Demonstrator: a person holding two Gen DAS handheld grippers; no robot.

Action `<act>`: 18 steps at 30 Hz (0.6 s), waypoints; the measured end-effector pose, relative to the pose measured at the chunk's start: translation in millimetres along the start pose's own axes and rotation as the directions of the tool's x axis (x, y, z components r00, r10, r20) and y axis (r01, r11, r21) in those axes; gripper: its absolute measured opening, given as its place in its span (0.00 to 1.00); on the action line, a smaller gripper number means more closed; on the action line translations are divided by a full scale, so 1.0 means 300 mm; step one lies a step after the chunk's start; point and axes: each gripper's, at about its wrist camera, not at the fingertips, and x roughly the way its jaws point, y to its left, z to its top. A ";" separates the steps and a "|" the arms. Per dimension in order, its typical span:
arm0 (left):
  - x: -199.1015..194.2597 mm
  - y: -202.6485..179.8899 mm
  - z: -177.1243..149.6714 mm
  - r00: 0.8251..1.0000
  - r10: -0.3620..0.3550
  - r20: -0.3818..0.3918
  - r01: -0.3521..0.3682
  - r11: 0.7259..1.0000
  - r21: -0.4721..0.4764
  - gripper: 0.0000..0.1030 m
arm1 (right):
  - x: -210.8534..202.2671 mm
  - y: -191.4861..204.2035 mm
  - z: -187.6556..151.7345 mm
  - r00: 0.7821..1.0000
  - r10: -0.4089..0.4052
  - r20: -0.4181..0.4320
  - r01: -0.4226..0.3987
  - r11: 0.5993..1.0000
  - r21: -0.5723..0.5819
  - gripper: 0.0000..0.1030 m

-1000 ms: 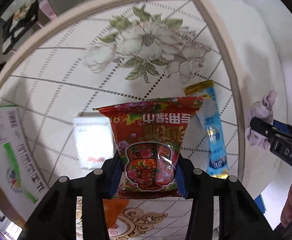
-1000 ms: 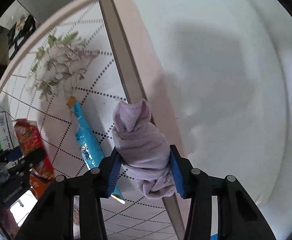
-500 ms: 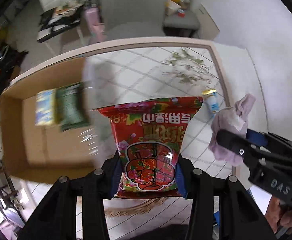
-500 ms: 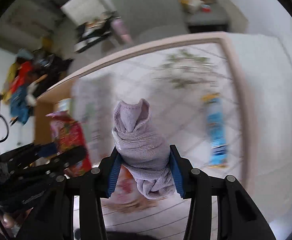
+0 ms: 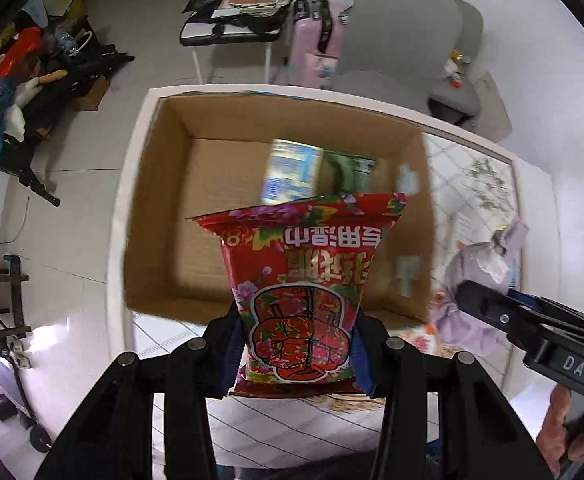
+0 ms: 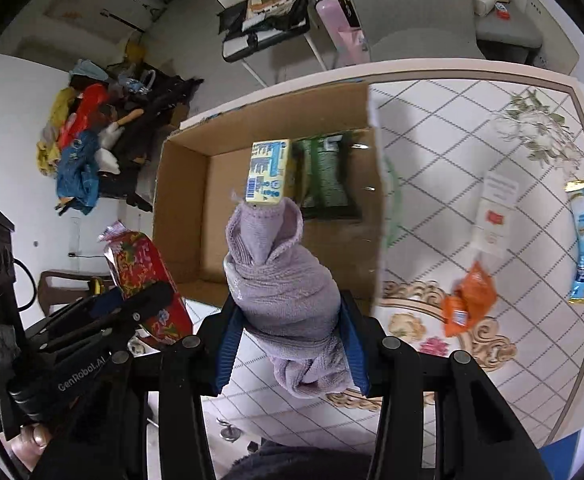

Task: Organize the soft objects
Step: 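Carry the red bag and lilac sock into the box and release both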

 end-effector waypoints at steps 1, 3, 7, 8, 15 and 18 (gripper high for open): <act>0.010 0.023 0.017 1.000 -0.001 -0.004 0.001 1.000 0.005 0.41 | 0.028 0.033 0.015 1.000 -0.029 0.001 0.029 1.000 -0.001 0.47; 0.040 0.066 0.060 1.000 0.011 -0.010 -0.011 1.000 0.016 0.41 | 0.062 0.062 0.037 0.998 -0.058 -0.005 0.058 0.998 0.001 0.47; 0.127 0.118 0.162 0.999 0.030 -0.039 -0.029 0.999 0.044 0.41 | 0.152 0.099 0.089 0.991 -0.135 -0.022 0.135 0.991 -0.010 0.47; 0.147 0.132 0.186 0.998 0.035 -0.049 -0.032 0.998 0.049 0.41 | 0.184 0.089 0.109 0.987 -0.155 -0.031 0.155 0.988 -0.004 0.47; 0.360 0.164 0.336 0.985 0.052 -0.165 -0.037 0.995 0.088 0.41 | 0.341 0.056 0.155 0.968 -0.233 -0.096 0.236 0.972 0.019 0.47; 0.429 0.164 0.384 0.979 0.081 -0.188 -0.059 0.991 0.120 0.41 | 0.402 0.027 0.164 0.959 -0.253 -0.125 0.260 0.965 0.042 0.47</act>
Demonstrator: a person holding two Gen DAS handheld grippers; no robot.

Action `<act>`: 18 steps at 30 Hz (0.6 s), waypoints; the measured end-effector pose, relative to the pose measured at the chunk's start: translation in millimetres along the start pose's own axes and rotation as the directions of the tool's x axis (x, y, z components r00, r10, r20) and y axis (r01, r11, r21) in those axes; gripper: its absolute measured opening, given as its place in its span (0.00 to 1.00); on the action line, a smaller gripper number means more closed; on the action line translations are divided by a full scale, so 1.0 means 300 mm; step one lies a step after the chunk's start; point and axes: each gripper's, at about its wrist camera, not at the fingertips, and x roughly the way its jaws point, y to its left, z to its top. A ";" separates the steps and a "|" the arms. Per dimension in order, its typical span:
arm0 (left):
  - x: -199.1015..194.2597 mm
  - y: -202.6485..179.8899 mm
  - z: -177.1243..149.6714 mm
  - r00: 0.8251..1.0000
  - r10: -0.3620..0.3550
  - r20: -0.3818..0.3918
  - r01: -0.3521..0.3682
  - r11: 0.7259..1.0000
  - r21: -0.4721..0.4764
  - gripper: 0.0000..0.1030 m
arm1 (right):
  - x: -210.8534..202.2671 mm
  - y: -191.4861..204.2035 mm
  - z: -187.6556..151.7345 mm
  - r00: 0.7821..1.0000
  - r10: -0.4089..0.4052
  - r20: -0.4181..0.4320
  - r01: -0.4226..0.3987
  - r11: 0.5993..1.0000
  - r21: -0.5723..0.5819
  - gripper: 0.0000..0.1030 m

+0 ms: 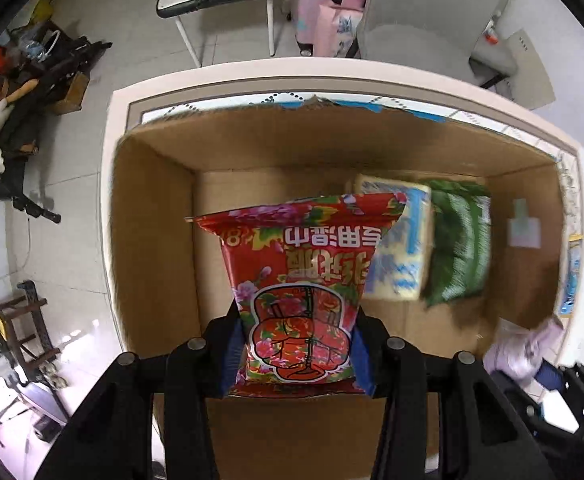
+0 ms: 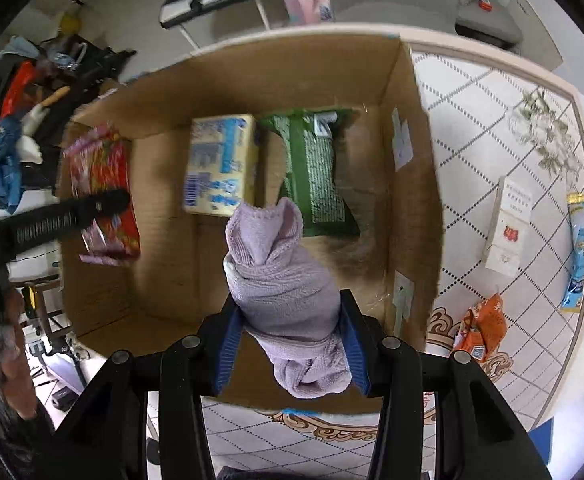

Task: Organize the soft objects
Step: 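Carry the red bag and lilac sock into the box and release both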

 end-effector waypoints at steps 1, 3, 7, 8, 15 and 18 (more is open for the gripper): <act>0.017 0.001 0.022 1.000 0.006 -0.008 -0.006 1.000 0.006 0.41 | 0.016 -0.004 0.005 1.000 -0.004 -0.006 0.004 1.000 0.009 0.47; 0.045 0.000 0.057 1.000 0.010 -0.027 -0.009 1.000 0.017 0.42 | 0.043 -0.015 0.012 1.000 -0.005 -0.021 0.005 1.000 0.031 0.47; 0.101 -0.010 0.113 0.993 0.078 -0.086 -0.074 0.996 0.044 0.43 | 0.090 -0.033 0.027 0.998 -0.007 -0.066 0.010 0.999 0.052 0.52; 0.105 -0.011 0.119 0.992 0.092 -0.092 -0.089 0.995 0.042 0.43 | 0.100 -0.040 0.029 0.997 0.003 -0.078 0.002 0.998 0.058 0.52; 0.026 -0.001 0.129 0.999 0.025 -0.040 -0.025 1.000 0.012 0.60 | 0.083 -0.057 0.021 0.996 0.005 -0.088 0.001 0.998 0.067 0.81; -0.024 0.014 0.081 1.000 -0.004 -0.006 0.004 1.000 0.004 0.82 | 0.058 -0.058 0.018 0.998 -0.013 -0.062 0.017 0.999 0.051 0.90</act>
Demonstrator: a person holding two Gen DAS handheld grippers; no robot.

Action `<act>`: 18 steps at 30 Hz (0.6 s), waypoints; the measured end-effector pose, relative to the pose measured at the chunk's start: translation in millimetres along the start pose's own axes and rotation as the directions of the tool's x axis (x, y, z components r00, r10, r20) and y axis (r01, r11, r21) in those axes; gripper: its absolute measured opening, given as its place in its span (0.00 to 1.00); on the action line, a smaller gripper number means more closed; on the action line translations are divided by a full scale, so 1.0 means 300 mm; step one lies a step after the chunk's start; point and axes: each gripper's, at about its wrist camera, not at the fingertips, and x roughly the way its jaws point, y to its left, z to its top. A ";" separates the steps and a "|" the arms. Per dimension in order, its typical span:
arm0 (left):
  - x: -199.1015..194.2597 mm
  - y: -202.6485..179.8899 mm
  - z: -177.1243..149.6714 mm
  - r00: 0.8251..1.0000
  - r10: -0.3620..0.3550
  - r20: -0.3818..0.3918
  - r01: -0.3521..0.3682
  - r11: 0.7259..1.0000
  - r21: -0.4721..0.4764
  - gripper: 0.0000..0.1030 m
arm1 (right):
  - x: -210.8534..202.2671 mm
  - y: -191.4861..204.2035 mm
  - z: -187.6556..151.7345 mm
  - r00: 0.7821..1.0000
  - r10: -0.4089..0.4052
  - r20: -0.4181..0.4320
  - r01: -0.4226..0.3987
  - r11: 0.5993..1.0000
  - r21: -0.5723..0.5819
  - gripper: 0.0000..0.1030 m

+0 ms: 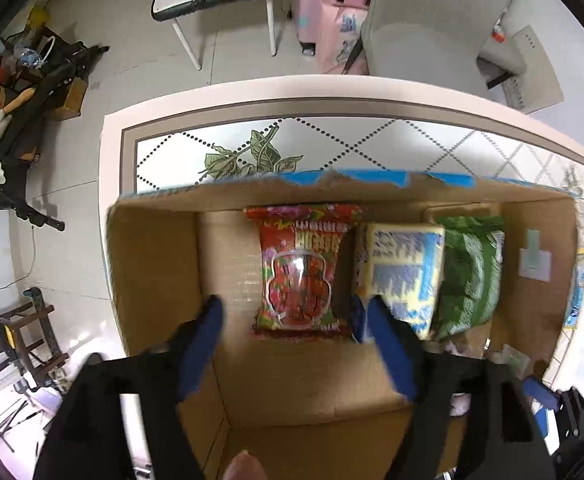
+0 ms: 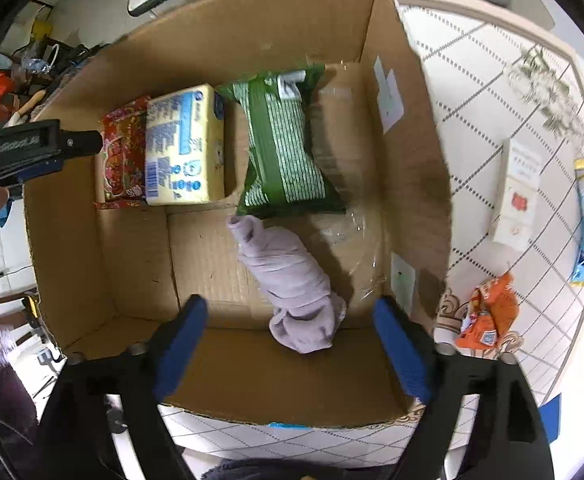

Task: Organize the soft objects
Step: 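Carry the red bag and lilac sock into the box and release both, then grasp the white box with the left tool while the right tool grasps the blue tube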

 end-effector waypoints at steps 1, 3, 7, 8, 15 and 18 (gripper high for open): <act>-0.009 0.012 -0.010 1.000 -0.005 0.006 0.005 1.000 -0.002 0.85 | -0.011 0.003 -0.004 1.000 -0.016 0.009 0.016 1.000 -0.006 0.90; -0.032 0.017 -0.068 1.000 -0.006 0.026 0.006 1.000 -0.007 0.89 | -0.025 0.005 -0.007 0.999 -0.032 0.024 0.032 0.999 -0.017 0.92; -0.065 0.041 -0.165 0.998 -0.017 0.055 0.018 1.000 -0.021 0.89 | -0.066 0.024 -0.028 0.996 -0.063 0.058 0.066 0.997 -0.045 0.93; -0.075 0.044 -0.191 0.998 -0.017 0.065 0.019 0.999 -0.027 0.89 | -0.074 0.028 -0.033 0.996 -0.064 0.067 0.068 0.996 -0.052 0.93; -0.172 0.013 -0.361 0.990 -0.027 0.139 0.032 0.999 -0.030 0.89 | -0.134 0.086 -0.104 0.991 -0.065 0.114 0.075 0.994 -0.083 0.93; -0.227 -0.004 -0.423 0.984 -0.015 0.180 0.020 0.999 -0.026 0.89 | -0.160 0.101 -0.142 0.988 -0.073 0.138 0.088 0.991 -0.105 0.93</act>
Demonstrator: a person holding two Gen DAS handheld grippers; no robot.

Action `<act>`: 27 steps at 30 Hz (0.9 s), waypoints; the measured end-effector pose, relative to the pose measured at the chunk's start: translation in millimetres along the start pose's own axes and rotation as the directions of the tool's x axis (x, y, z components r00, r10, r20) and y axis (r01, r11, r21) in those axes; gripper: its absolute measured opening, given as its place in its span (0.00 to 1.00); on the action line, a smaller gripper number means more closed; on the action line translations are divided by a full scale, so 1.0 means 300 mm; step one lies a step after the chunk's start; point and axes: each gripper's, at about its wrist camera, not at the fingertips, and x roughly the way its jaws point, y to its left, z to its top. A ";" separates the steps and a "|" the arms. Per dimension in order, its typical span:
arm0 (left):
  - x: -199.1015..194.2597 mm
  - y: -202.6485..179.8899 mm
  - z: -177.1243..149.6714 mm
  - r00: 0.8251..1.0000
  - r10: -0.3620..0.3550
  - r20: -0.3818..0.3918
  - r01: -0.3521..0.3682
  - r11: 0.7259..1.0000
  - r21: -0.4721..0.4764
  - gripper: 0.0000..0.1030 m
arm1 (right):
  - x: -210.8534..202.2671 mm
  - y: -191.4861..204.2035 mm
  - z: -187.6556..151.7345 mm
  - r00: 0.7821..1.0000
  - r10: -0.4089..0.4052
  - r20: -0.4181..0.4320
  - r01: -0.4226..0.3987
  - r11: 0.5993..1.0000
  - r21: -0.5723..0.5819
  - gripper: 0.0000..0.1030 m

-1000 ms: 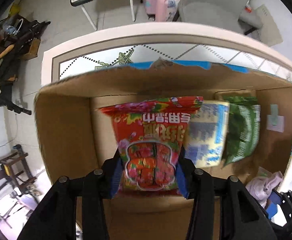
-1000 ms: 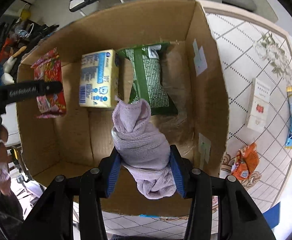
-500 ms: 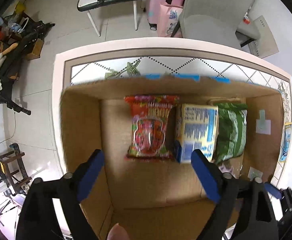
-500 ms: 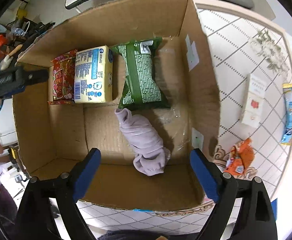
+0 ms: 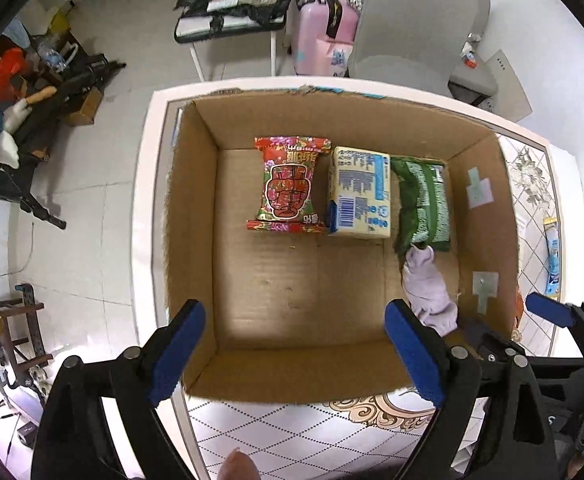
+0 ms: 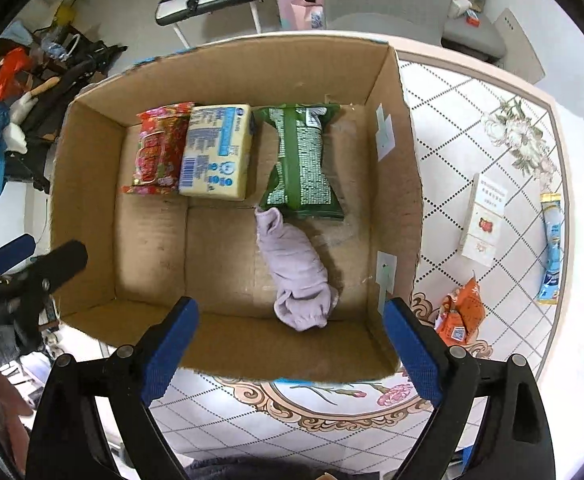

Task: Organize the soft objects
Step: 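Grasp the white box with the left tool while the right tool grasps the blue tube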

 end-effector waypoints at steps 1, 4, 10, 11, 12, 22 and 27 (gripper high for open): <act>-0.018 -0.003 -0.011 1.000 0.000 0.011 0.000 1.000 -0.001 0.89 | -0.010 0.006 -0.010 1.000 -0.007 0.010 0.007 1.000 -0.007 0.93; -0.081 -0.014 -0.042 0.999 0.005 0.048 -0.005 1.000 -0.008 0.89 | -0.059 0.012 -0.051 0.999 -0.012 0.040 0.013 1.000 -0.018 0.93; -0.174 -0.044 -0.132 0.996 -0.014 0.085 0.015 1.000 -0.001 0.89 | -0.162 -0.025 -0.157 0.995 0.013 0.101 -0.013 1.000 0.007 0.93; -0.186 -0.050 -0.146 0.996 -0.016 0.090 0.016 1.000 0.001 0.89 | -0.178 -0.030 -0.173 0.994 0.015 0.111 -0.016 1.000 0.006 0.93; -0.203 -0.055 -0.162 0.995 -0.020 0.094 0.020 1.000 0.001 0.89 | -0.193 -0.035 -0.188 0.993 0.017 0.120 -0.017 1.000 0.005 0.93; -0.332 -0.174 -0.238 0.988 -0.023 0.154 0.025 1.000 -0.009 0.89 | -0.336 -0.159 -0.280 0.976 0.123 0.178 -0.127 0.992 0.008 0.93; -0.369 -0.338 -0.206 0.983 -0.029 0.181 0.028 1.000 0.004 0.89 | -0.360 -0.365 -0.282 0.973 0.141 0.185 -0.156 0.985 0.069 0.93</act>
